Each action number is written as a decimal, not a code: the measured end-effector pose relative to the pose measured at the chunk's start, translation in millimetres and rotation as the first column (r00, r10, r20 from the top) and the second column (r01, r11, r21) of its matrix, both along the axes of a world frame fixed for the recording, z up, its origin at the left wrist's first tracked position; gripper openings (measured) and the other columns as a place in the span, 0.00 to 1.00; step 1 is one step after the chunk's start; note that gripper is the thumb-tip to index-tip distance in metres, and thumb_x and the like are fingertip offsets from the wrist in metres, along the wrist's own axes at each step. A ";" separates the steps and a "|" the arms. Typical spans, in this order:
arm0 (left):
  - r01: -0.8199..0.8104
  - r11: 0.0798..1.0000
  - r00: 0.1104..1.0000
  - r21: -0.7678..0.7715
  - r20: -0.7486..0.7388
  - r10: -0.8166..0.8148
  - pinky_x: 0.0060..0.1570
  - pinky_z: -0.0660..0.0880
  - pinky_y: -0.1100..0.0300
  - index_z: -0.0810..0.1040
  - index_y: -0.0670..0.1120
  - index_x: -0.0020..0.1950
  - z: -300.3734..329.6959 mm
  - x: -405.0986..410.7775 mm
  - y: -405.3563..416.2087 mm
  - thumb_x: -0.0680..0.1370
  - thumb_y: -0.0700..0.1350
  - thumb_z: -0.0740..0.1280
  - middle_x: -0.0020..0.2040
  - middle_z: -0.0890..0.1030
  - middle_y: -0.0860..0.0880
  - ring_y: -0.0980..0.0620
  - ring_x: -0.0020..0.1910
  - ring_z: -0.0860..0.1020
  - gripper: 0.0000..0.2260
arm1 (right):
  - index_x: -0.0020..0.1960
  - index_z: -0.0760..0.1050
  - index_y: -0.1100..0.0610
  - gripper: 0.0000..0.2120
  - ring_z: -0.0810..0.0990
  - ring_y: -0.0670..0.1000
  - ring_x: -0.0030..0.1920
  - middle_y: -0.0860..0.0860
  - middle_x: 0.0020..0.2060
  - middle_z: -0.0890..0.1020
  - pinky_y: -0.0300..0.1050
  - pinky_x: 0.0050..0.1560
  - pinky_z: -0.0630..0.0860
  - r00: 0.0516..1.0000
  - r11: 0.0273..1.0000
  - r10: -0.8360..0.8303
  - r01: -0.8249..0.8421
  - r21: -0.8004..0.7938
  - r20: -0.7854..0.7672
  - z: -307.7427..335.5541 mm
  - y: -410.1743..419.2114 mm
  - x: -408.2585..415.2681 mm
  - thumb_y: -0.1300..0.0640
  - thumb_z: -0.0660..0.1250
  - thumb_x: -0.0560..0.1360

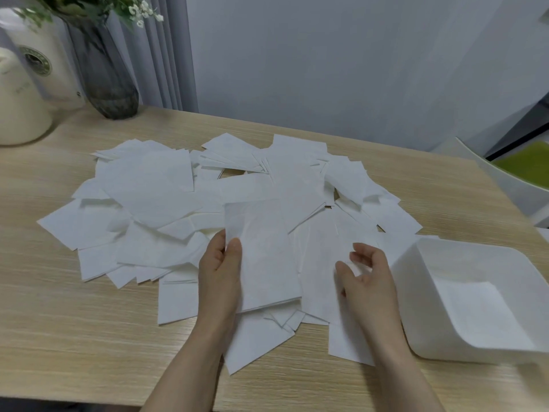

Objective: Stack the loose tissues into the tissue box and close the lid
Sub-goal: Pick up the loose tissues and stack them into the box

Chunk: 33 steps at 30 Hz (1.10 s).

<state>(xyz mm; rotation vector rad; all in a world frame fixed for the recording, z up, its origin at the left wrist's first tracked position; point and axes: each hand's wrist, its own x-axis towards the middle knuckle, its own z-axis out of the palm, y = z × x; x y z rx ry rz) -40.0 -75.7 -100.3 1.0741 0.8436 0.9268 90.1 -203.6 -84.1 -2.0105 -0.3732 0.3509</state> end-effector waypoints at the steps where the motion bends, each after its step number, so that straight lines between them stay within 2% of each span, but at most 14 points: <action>1: -0.001 1.000 1.000 -0.005 0.000 0.001 0.36 0.76 0.67 0.79 0.46 0.51 0.3 0.2 0.1 0.83 0.39 0.58 0.39 0.83 0.55 0.59 0.38 0.80 0.10 | 0.64 0.68 0.47 0.20 0.76 0.48 0.55 0.43 0.59 0.75 0.45 0.50 0.71 1.000 0.997 0.024 -0.023 -0.073 0.010 0.0 -1.5 2.0 0.54 0.68 0.75; 3: -0.002 1.000 1.000 -0.010 -0.003 0.002 0.35 0.75 0.68 0.79 0.45 0.50 0.6 0.5 0.6 0.83 0.39 0.58 0.38 0.83 0.56 0.60 0.37 0.80 0.10 | 0.68 0.65 0.48 0.26 0.73 0.45 0.55 0.44 0.59 0.72 0.44 0.49 0.67 0.998 0.984 0.054 -0.046 -0.174 0.041 1.2 -2.7 3.0 0.51 0.70 0.73; 6: 0.003 1.000 1.000 -0.002 -0.023 -0.004 0.35 0.75 0.67 0.79 0.47 0.50 0.2 0.6 0.8 0.83 0.39 0.59 0.38 0.84 0.56 0.60 0.37 0.81 0.10 | 0.69 0.64 0.48 0.29 0.71 0.44 0.52 0.44 0.59 0.69 0.44 0.48 0.67 0.993 0.976 0.077 -0.056 -0.211 0.091 1.4 -4.2 -0.5 0.48 0.71 0.72; 10: 0.000 1.000 1.000 -0.013 -0.024 -0.001 0.35 0.76 0.67 0.79 0.47 0.49 -0.1 0.8 1.1 0.83 0.39 0.59 0.39 0.84 0.56 0.59 0.38 0.81 0.10 | 0.65 0.67 0.44 0.21 0.74 0.41 0.51 0.41 0.59 0.68 0.39 0.44 0.69 0.942 0.954 0.229 -0.168 -0.247 0.245 -0.1 -3.4 -7.3 0.48 0.69 0.74; 12: -0.002 1.000 0.999 -0.010 -0.032 0.002 0.35 0.75 0.67 0.79 0.48 0.48 0.1 1.0 1.4 0.83 0.39 0.59 0.38 0.83 0.56 0.59 0.37 0.80 0.10 | 0.65 0.70 0.43 0.18 0.73 0.42 0.54 0.41 0.61 0.66 0.38 0.48 0.68 0.866 0.908 0.379 -0.281 -0.310 0.326 0.9 1.1 -7.6 0.52 0.67 0.76; 14: 0.001 1.000 0.999 -0.012 -0.033 -0.001 0.36 0.76 0.67 0.79 0.48 0.47 0.3 1.0 1.7 0.83 0.39 0.59 0.38 0.83 0.56 0.59 0.38 0.80 0.11 | 0.65 0.73 0.43 0.20 0.63 0.46 0.67 0.43 0.67 0.64 0.40 0.59 0.58 0.730 0.829 0.542 -0.381 -0.410 0.417 0.3 8.7 -3.2 0.59 0.66 0.76; 16: -0.001 1.000 0.999 -0.010 -0.040 0.000 0.36 0.76 0.67 0.79 0.47 0.47 0.0 0.5 1.9 0.83 0.39 0.60 0.38 0.83 0.55 0.59 0.38 0.80 0.10 | 0.62 0.75 0.44 0.19 0.52 0.46 0.72 0.45 0.72 0.62 0.40 0.60 0.48 0.599 0.737 0.664 -0.425 -0.525 0.448 -1.4 15.2 2.6 0.62 0.66 0.75; 17: -0.002 1.000 0.999 -0.009 -0.043 0.002 0.36 0.75 0.66 0.79 0.47 0.47 0.0 0.4 1.9 0.83 0.39 0.60 0.39 0.83 0.55 0.59 0.38 0.80 0.10 | 0.61 0.75 0.44 0.18 0.48 0.46 0.74 0.45 0.73 0.62 0.40 0.60 0.46 0.571 0.703 0.699 -0.437 -0.561 0.430 -1.8 17.0 5.7 0.61 0.66 0.75; 22: -0.006 1.000 0.999 -0.013 -0.048 0.005 0.36 0.75 0.67 0.79 0.47 0.47 0.6 0.2 1.9 0.83 0.39 0.60 0.38 0.83 0.56 0.59 0.37 0.80 0.10 | 0.53 0.74 0.48 0.11 0.47 0.44 0.75 0.45 0.71 0.62 0.41 0.65 0.46 0.614 0.693 0.699 -0.456 -0.559 0.365 2.5 21.3 18.2 0.55 0.70 0.72; 25: 0.003 1.000 0.999 -0.025 -0.052 -0.004 0.42 0.76 0.60 0.80 0.47 0.50 1.4 -0.3 1.5 0.83 0.39 0.60 0.42 0.84 0.53 0.56 0.41 0.81 0.10 | 0.54 0.73 0.47 0.14 0.46 0.43 0.74 0.44 0.72 0.61 0.42 0.66 0.45 0.610 0.682 0.707 -0.453 -0.574 0.359 4.2 21.5 23.0 0.51 0.72 0.71; 28: 0.003 1.000 0.998 -0.024 -0.062 -0.004 0.44 0.76 0.58 0.80 0.48 0.50 1.4 -0.6 1.5 0.83 0.39 0.60 0.43 0.84 0.52 0.56 0.42 0.81 0.10 | 0.57 0.73 0.46 0.17 0.45 0.44 0.75 0.45 0.73 0.59 0.44 0.68 0.44 0.603 0.655 0.728 -0.468 -0.594 0.327 6.8 23.1 27.9 0.50 0.72 0.70; 33: 0.003 0.999 0.998 -0.033 -0.066 -0.005 0.44 0.75 0.57 0.81 0.49 0.49 1.9 -1.8 1.1 0.83 0.40 0.60 0.43 0.84 0.52 0.55 0.42 0.81 0.10 | 0.46 0.73 0.50 0.11 0.48 0.43 0.74 0.45 0.70 0.64 0.40 0.64 0.45 0.592 0.628 0.744 -0.461 -0.627 0.310 9.3 28.7 30.5 0.50 0.72 0.69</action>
